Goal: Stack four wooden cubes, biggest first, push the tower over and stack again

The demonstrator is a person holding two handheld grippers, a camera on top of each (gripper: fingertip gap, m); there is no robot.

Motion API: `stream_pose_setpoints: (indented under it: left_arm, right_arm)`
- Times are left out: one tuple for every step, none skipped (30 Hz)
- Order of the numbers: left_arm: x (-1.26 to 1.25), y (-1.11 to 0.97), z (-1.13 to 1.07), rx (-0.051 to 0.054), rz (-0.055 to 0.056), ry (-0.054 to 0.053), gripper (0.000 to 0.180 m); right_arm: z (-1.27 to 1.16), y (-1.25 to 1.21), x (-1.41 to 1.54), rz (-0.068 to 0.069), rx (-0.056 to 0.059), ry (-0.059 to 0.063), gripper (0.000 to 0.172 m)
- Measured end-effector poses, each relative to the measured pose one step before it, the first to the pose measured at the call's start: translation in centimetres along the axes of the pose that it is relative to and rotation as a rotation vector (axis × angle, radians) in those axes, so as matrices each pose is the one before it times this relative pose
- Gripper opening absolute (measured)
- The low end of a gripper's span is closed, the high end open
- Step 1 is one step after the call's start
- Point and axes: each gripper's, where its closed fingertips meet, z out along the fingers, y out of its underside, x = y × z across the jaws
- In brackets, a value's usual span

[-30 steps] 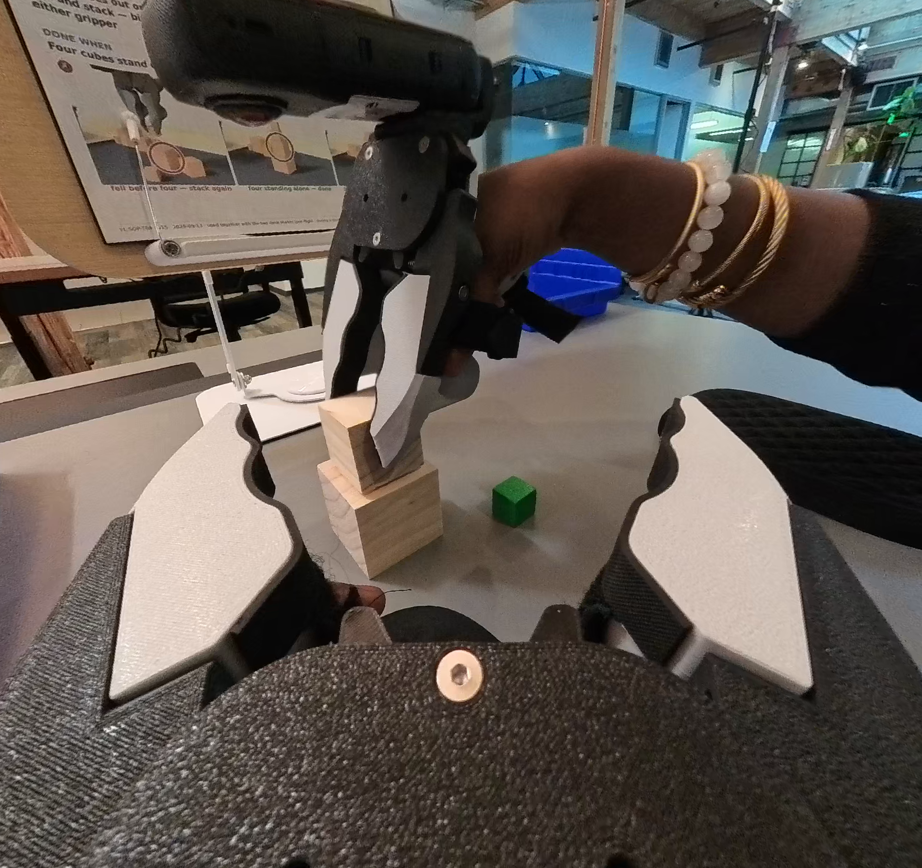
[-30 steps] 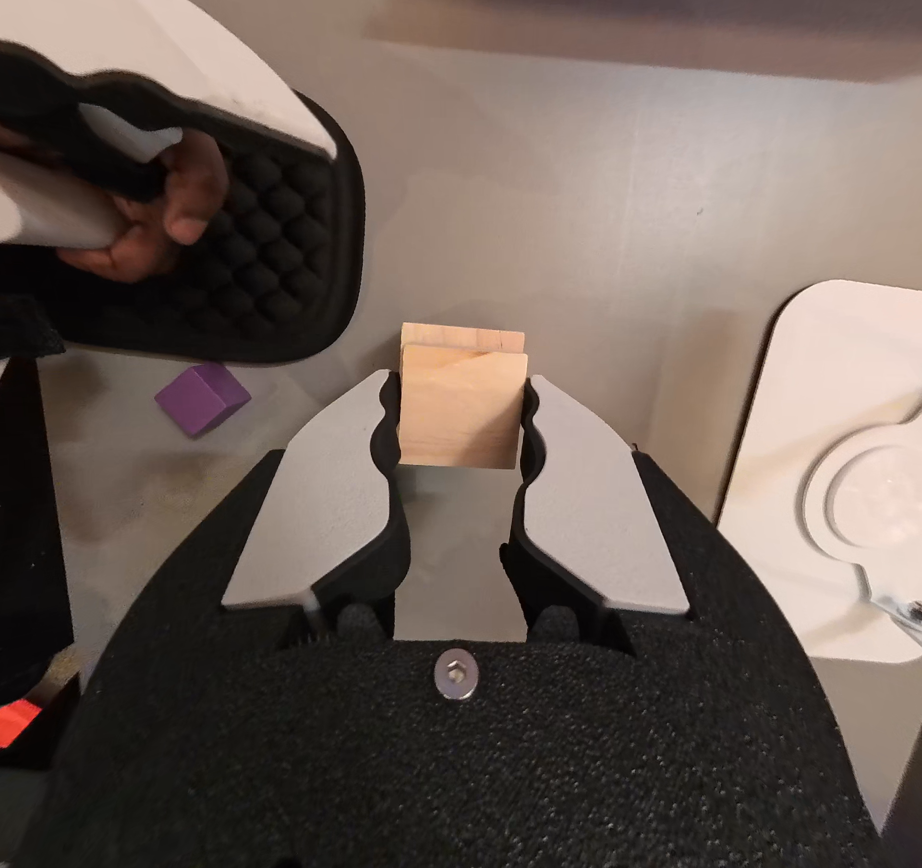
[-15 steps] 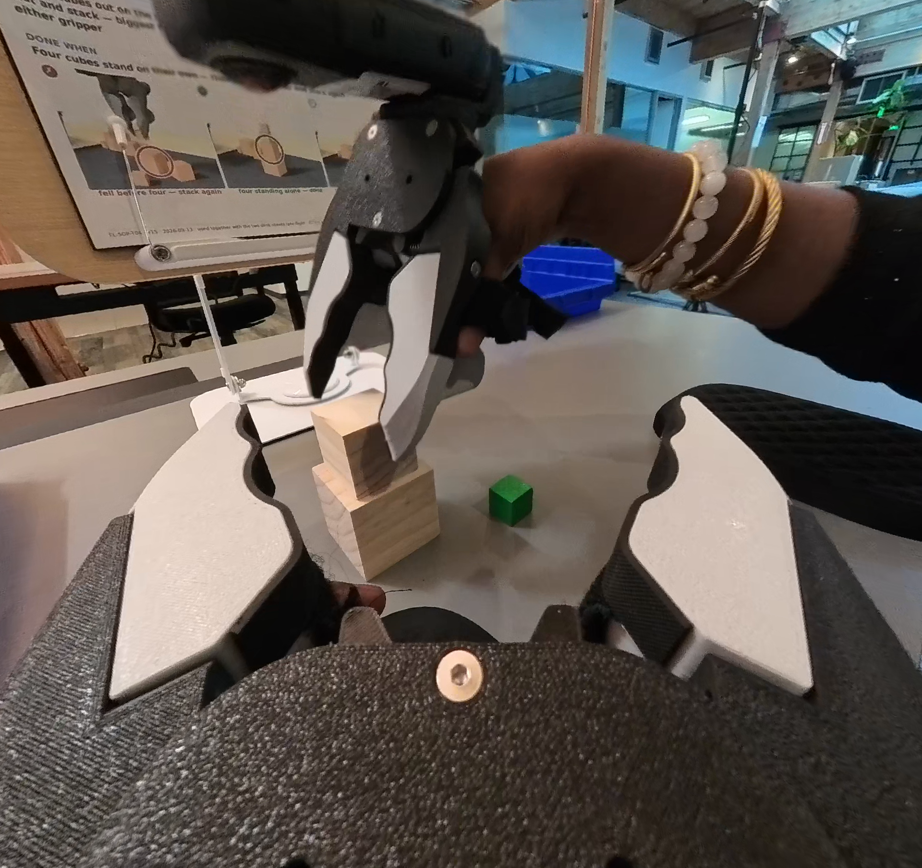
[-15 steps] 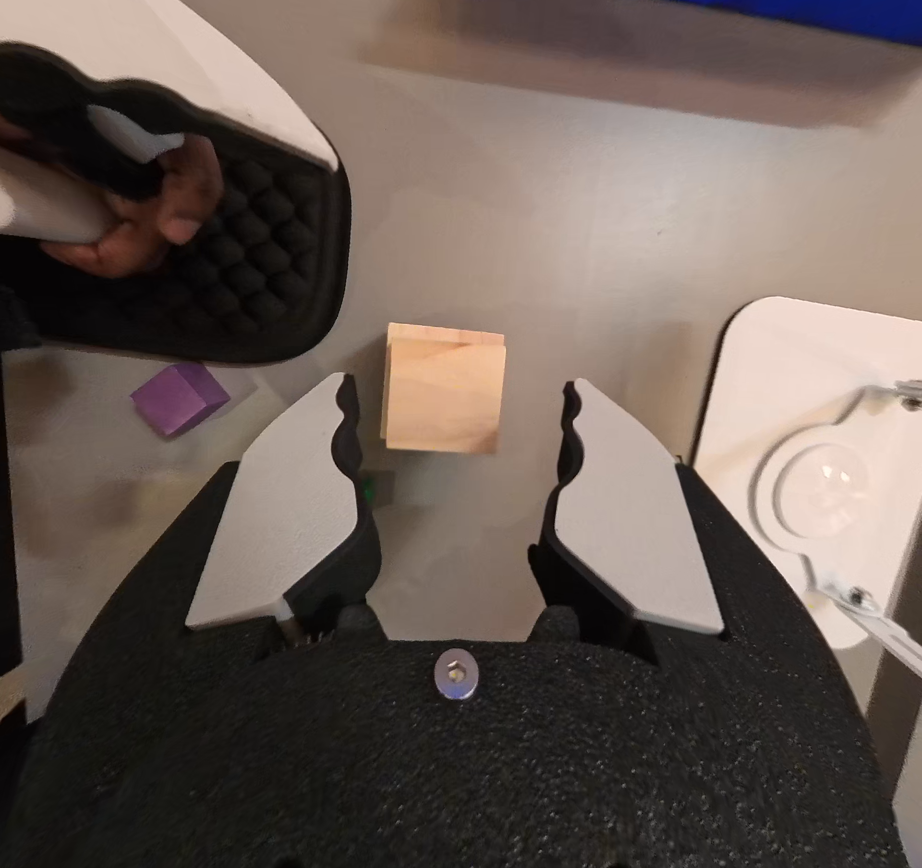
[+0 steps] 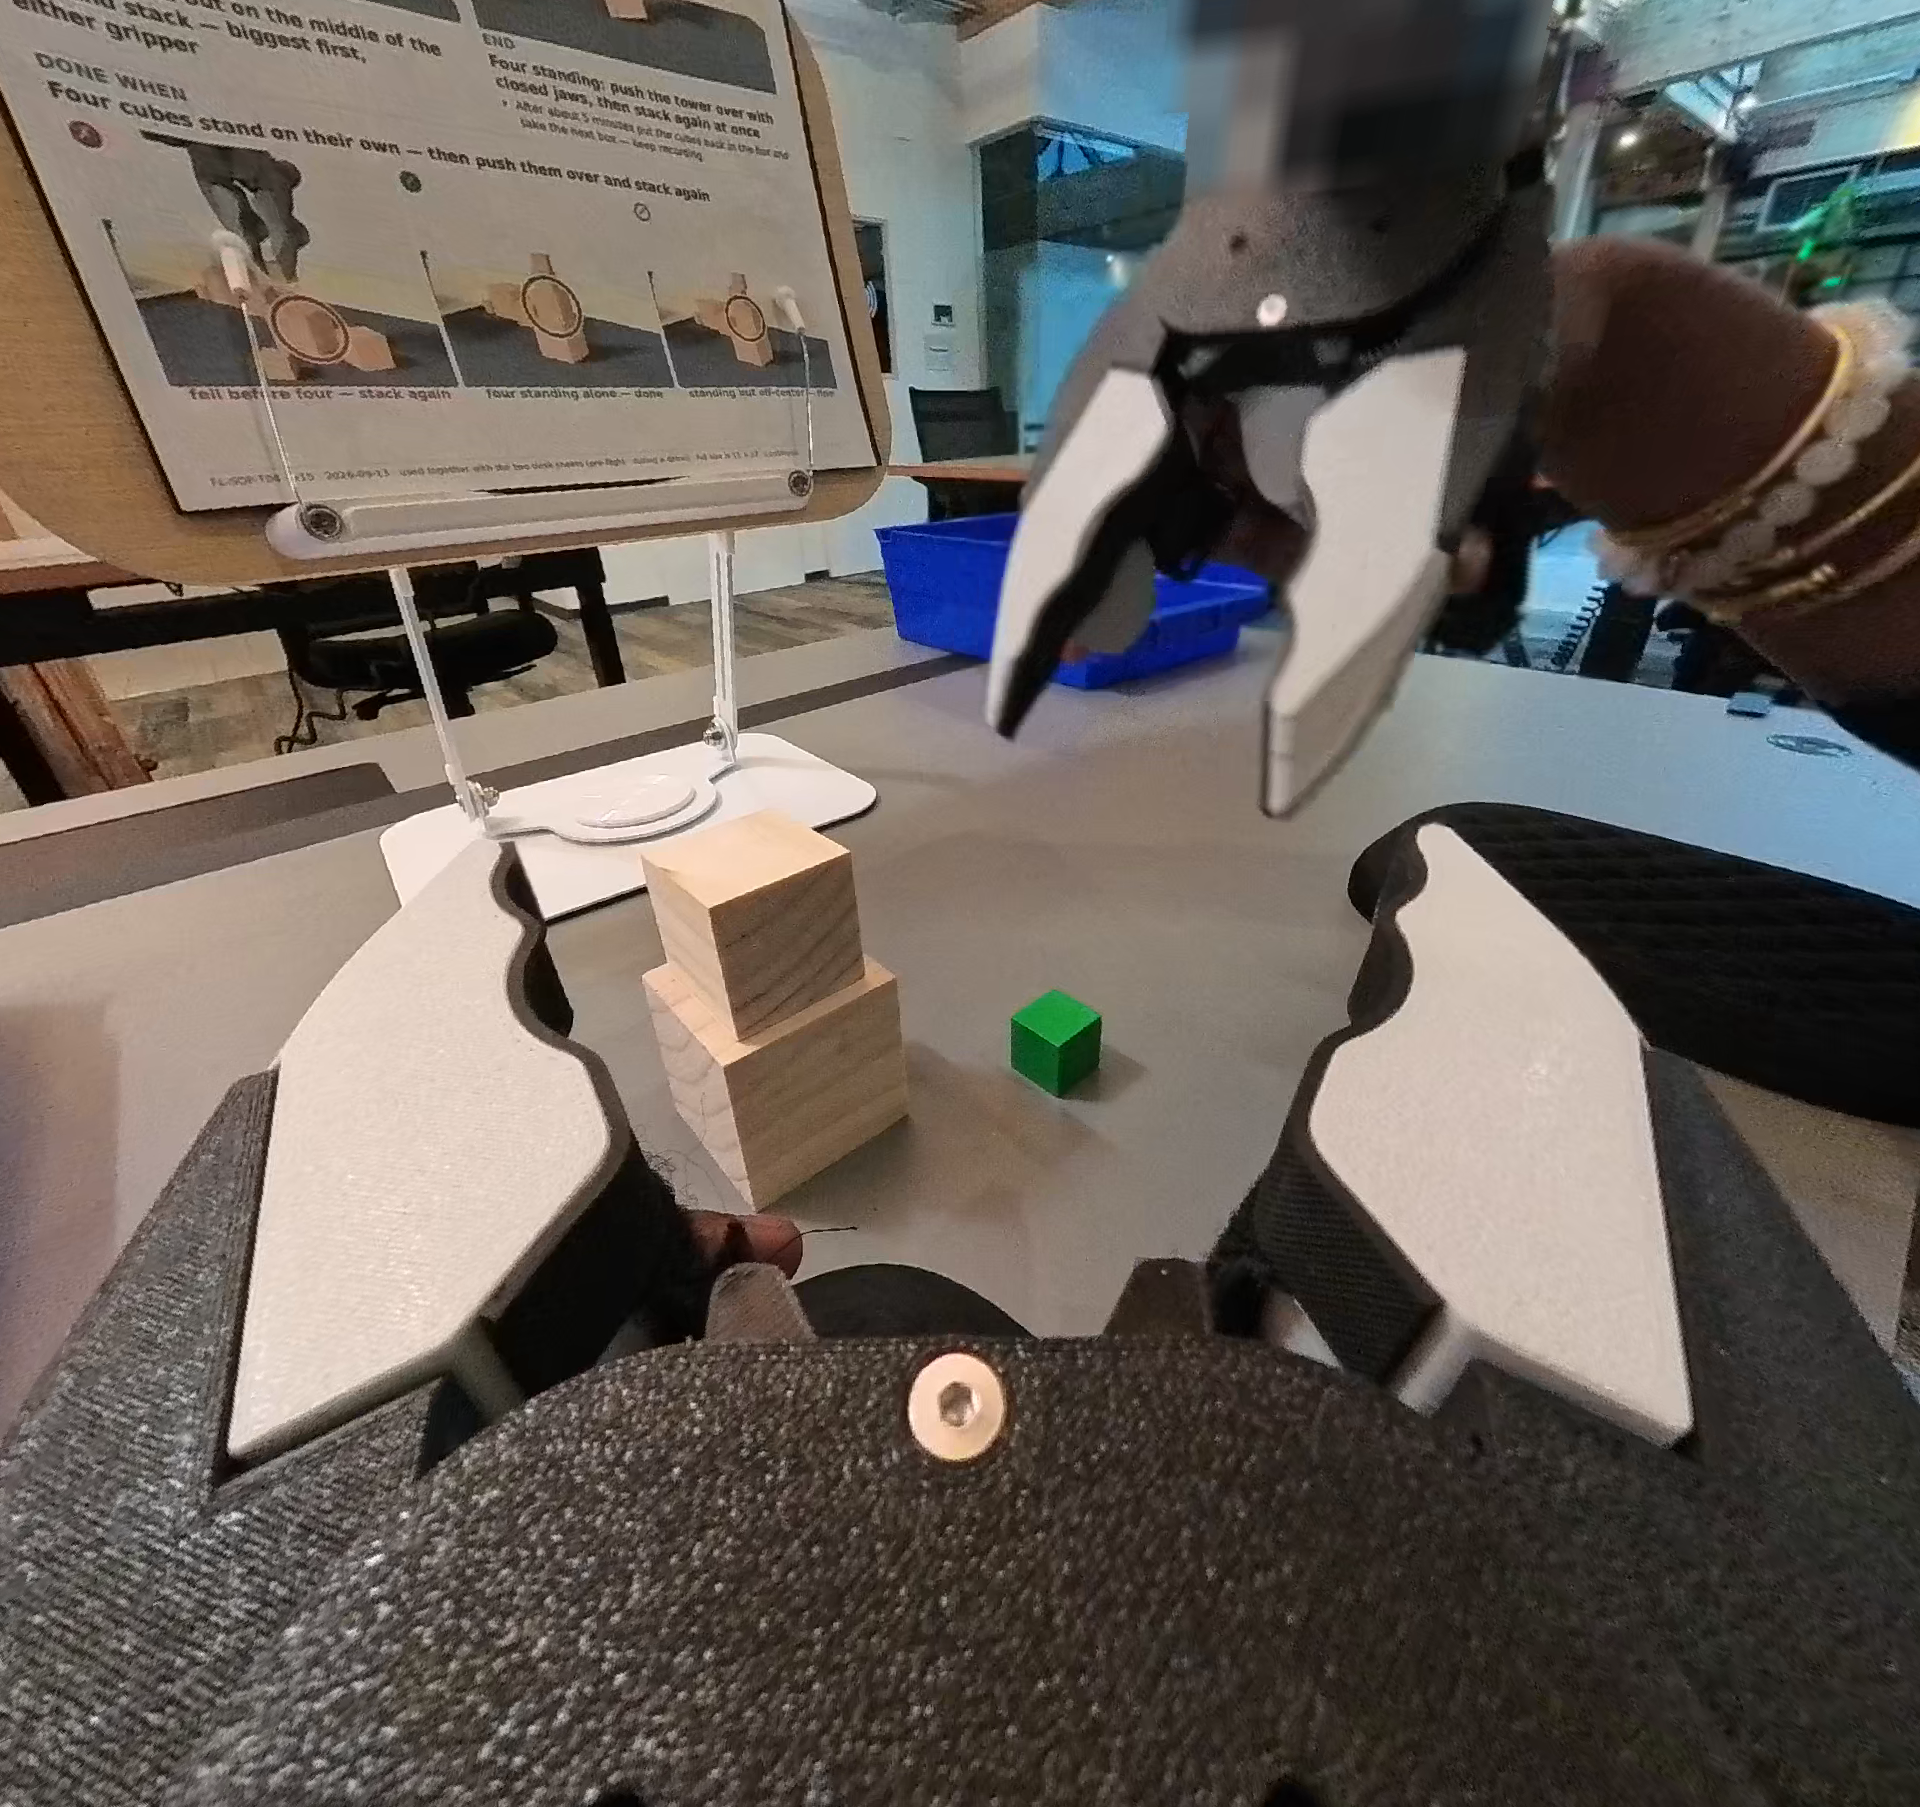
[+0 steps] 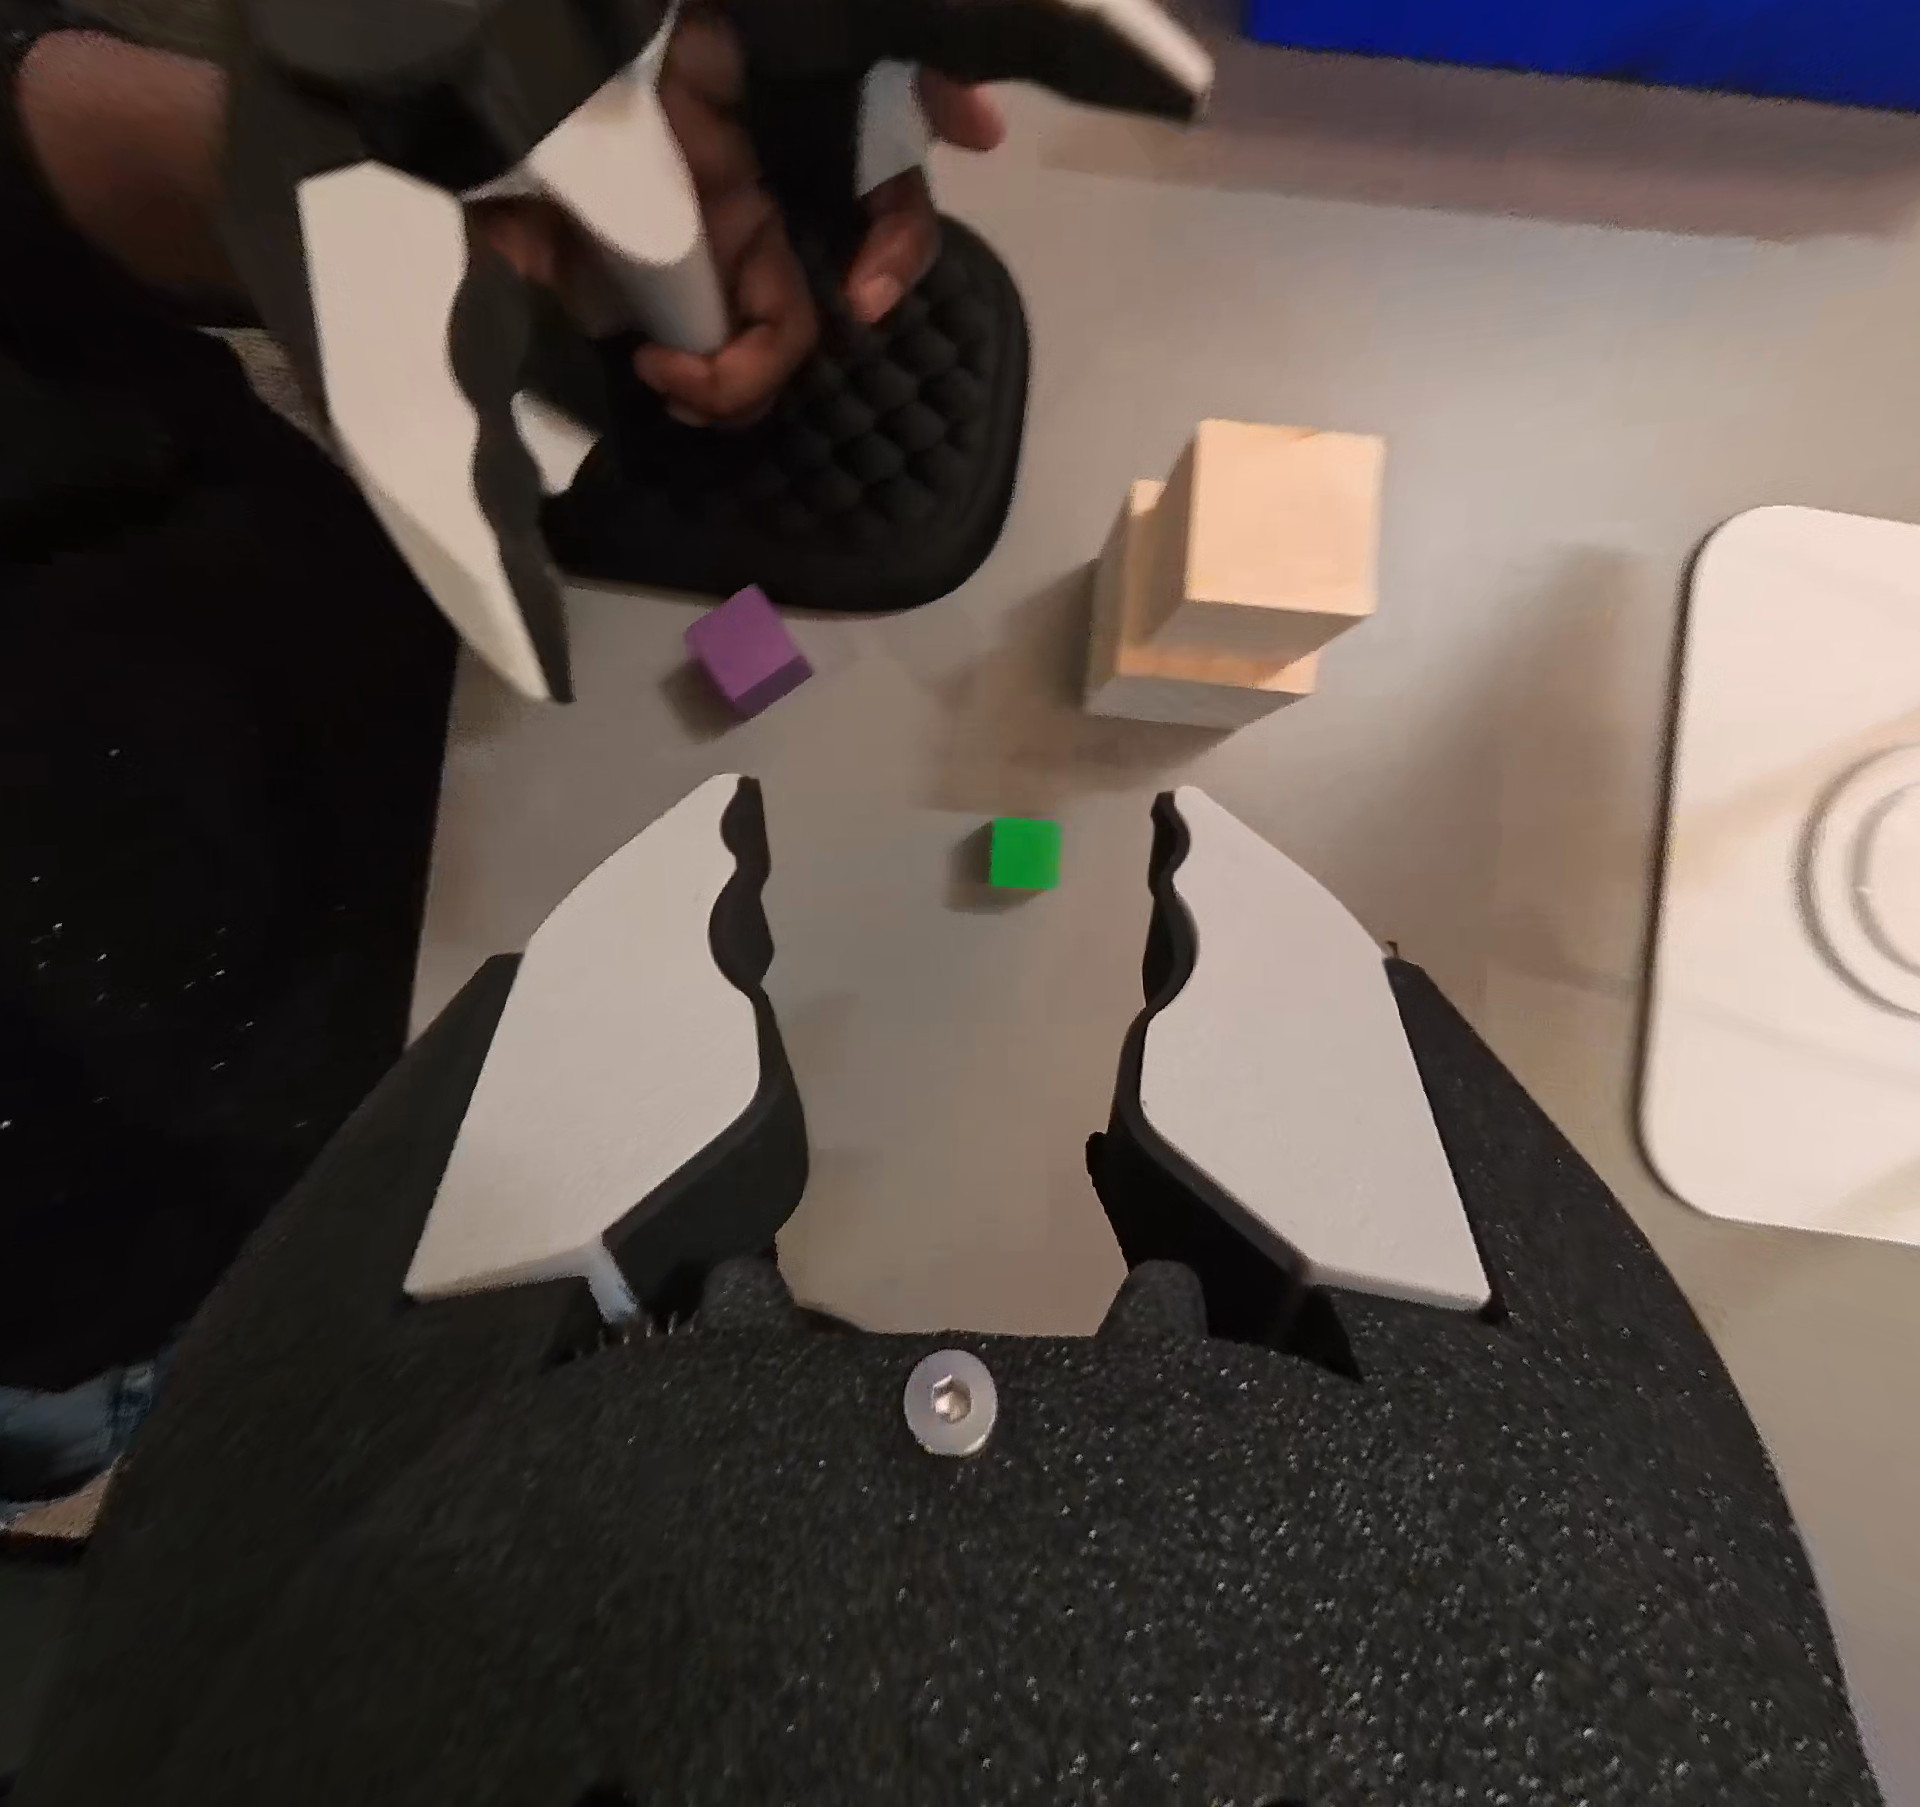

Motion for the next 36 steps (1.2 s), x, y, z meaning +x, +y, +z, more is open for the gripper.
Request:
stream_pose_setpoints:
  left_arm:
    - [0.046, -0.013, -0.013, 0.0007, 0.0015, 0.0024, 0.146]
    - [0.022, -0.008, -0.008, 0.0012, 0.0008, 0.0012, 0.146]
    - [0.056, -0.046, -0.036, 0.0040, -0.0033, 0.0066, 0.146]
    - [0.095, -0.075, -0.069, 0.0069, -0.0111, 0.0158, 0.146]
    - [-0.085, -0.123, -0.106, 0.0102, -0.0188, 0.0087, 0.146]
    - [-0.093, -0.135, -0.101, 0.0105, -0.0214, 0.0098, 0.146]
    - [-0.001, -0.111, -0.093, 0.0090, -0.0163, 0.0122, 0.146]
    - [-0.011, -0.072, -0.059, 0.0058, -0.0081, 0.0064, 0.146]
    - [0.016, -0.029, -0.021, 0.0018, 0.0002, 0.0022, 0.146]
    - [0.100, 0.032, 0.023, -0.0026, 0.0057, 0.0034, 0.146]
    - [0.060, 0.079, 0.056, -0.0057, 0.0075, -0.0001, 0.146]
    - [0.039, 0.084, 0.052, -0.0061, 0.0068, -0.0022, 0.146]
    - [0.112, 0.054, 0.056, -0.0048, 0.0076, 0.0034, 0.146]
    - [0.083, 0.053, 0.027, -0.0036, 0.0070, 0.0017, 0.146]
    - [0.102, 0.031, 0.027, -0.0028, 0.0069, 0.0026, 0.146]
    - [0.069, 0.030, 0.020, -0.0021, 0.0057, 0.0016, 0.146]
    - [0.038, 0.018, 0.024, -0.0019, 0.0039, 0.0004, 0.146]
    - [0.020, 0.017, 0.020, -0.0018, 0.0023, -0.0001, 0.146]
    - [-0.003, 0.009, 0.002, -0.0006, 0.0007, -0.0005, 0.146]
    - [-0.014, -0.021, -0.010, 0.0015, -0.0011, -0.0010, 0.146]
    - [-0.050, -0.033, -0.034, 0.0029, -0.0020, -0.0024, 0.146]
    - [-0.039, -0.040, -0.039, 0.0033, -0.0019, -0.0019, 0.146]
    - [-0.037, -0.018, -0.008, 0.0013, -0.0019, -0.0011, 0.146]
    - [-0.007, 0.015, 0.002, -0.0010, -0.0013, 0.0003, 0.146]
    - [0.013, 0.016, 0.017, -0.0017, 0.0001, 0.0009, 0.146]
    - [0.013, -0.003, 0.000, 0.0002, 0.0010, 0.0005, 0.146]
    - [-0.016, -0.011, -0.009, 0.0007, 0.0003, -0.0010, 0.146]
    - [0.005, 0.002, -0.001, -0.0002, -0.0001, 0.0004, 0.146]
    - [-0.003, 0.010, 0.011, -0.0006, -0.0008, 0.0003, 0.146]
    - [-0.017, -0.001, -0.004, 0.0001, -0.0009, -0.0001, 0.146]
    - [0.010, -0.007, -0.015, 0.0011, -0.0003, 0.0002, 0.146]
    - [-0.021, -0.021, -0.010, 0.0015, -0.0003, -0.0011, 0.146]
    - [-0.026, -0.008, -0.009, 0.0005, -0.0008, -0.0012, 0.146]
    - [-0.014, 0.010, -0.001, 0.0000, -0.0005, -0.0014, 0.146]
    - [-0.018, 0.002, -0.001, -0.0001, -0.0001, -0.0015, 0.146]
    - [-0.035, 0.005, -0.001, -0.0003, -0.0005, -0.0019, 0.146]
  right_arm:
    - [0.483, 0.360, -0.778, -0.0054, 0.0095, -0.0190, 0.072]
    - [0.642, 0.407, -0.791, -0.0052, 0.0052, -0.0214, 0.074]
    - [0.748, 0.443, -0.758, -0.0067, -0.0035, -0.0227, 0.077]
    - [0.829, 0.406, -0.649, -0.0103, -0.0058, -0.0162, 0.079]
    - [0.842, 0.287, -0.519, -0.0110, -0.0046, -0.0104, 0.081]
    - [0.823, 0.171, -0.480, -0.0072, -0.0036, -0.0103, 0.081]
    - [0.789, 0.015, -0.423, -0.0091, 0.0015, -0.0094, 0.081]
    - [0.747, -0.159, -0.402, -0.0163, 0.0105, -0.0115, 0.081]
    - [0.699, -0.162, -0.314, -0.0153, 0.0073, -0.0101, 0.080]
    - [0.658, -0.183, -0.094, -0.0107, 0.0049, -0.0017, 0.080]
    - [0.597, -0.207, 0.055, -0.0055, 0.0059, 0.0036, 0.077]
    - [0.562, -0.225, 0.052, 0.0017, 0.0062, 0.0011, 0.073]
    - [0.554, -0.149, -0.069, -0.0007, 0.0032, -0.0065, 0.070]
    - [0.465, 0.027, -0.027, -0.0149, -0.0038, -0.0038, 0.067]
    - [0.368, 0.118, 0.141, -0.0277, -0.0056, 0.0036, 0.064]
    - [0.268, 0.069, 0.101, -0.0329, 0.0018, -0.0052, 0.064]
    - [0.163, -0.126, -0.033, -0.0309, 0.0158, -0.0204, 0.062]
    - [0.058, -0.277, -0.050, -0.0232, 0.0258, -0.0262, 0.059]
    - [0.031, -0.221, 0.068, -0.0130, 0.0207, -0.0235, 0.056]
    - [0.049, 0.013, 0.153, -0.0056, 0.0027, -0.0209, 0.055]
    - [0.084, 0.246, 0.224, -0.0070, -0.0174, -0.0140, 0.055]
    - [0.091, 0.239, 0.152, -0.0151, -0.0190, -0.0142, 0.055]
    - [0.068, -0.007, -0.020, -0.0176, -0.0033, -0.0180, 0.055]
    - [0.089, -0.237, -0.104, -0.0130, 0.0109, -0.0194, 0.054]
    - [0.108, -0.245, -0.124, -0.0087, 0.0114, -0.0174, 0.053]
    - [0.133, -0.063, -0.074, -0.0096, -0.0002, -0.0123, 0.050]
    - [0.134, 0.085, -0.057, -0.0128, -0.0088, -0.0081, 0.046]
    - [0.128, 0.128, 0.037, -0.0133, -0.0102, 0.0019, 0.041]
    - [0.089, 0.143, 0.095, -0.0112, -0.0109, 0.0073, 0.032]
    - [0.036, 0.033, -0.042, -0.0038, -0.0033, -0.0022, 0.029]
    - [-0.010, -0.067, 0.020, 0.0089, 0.0037, 0.0009, 0.029]
    - [-0.058, -0.081, 0.102, 0.0168, 0.0058, 0.0078, 0.028]
    - [-0.134, -0.036, 0.174, 0.0138, 0.0058, 0.0148, 0.029]
    - [-0.225, -0.050, 0.085, 0.0078, 0.0088, 0.0127, 0.028]
    - [-0.329, -0.125, 0.005, 0.0080, 0.0138, 0.0092, 0.028]
    - [-0.410, -0.173, 0.018, 0.0115, 0.0134, 0.0115, 0.028]
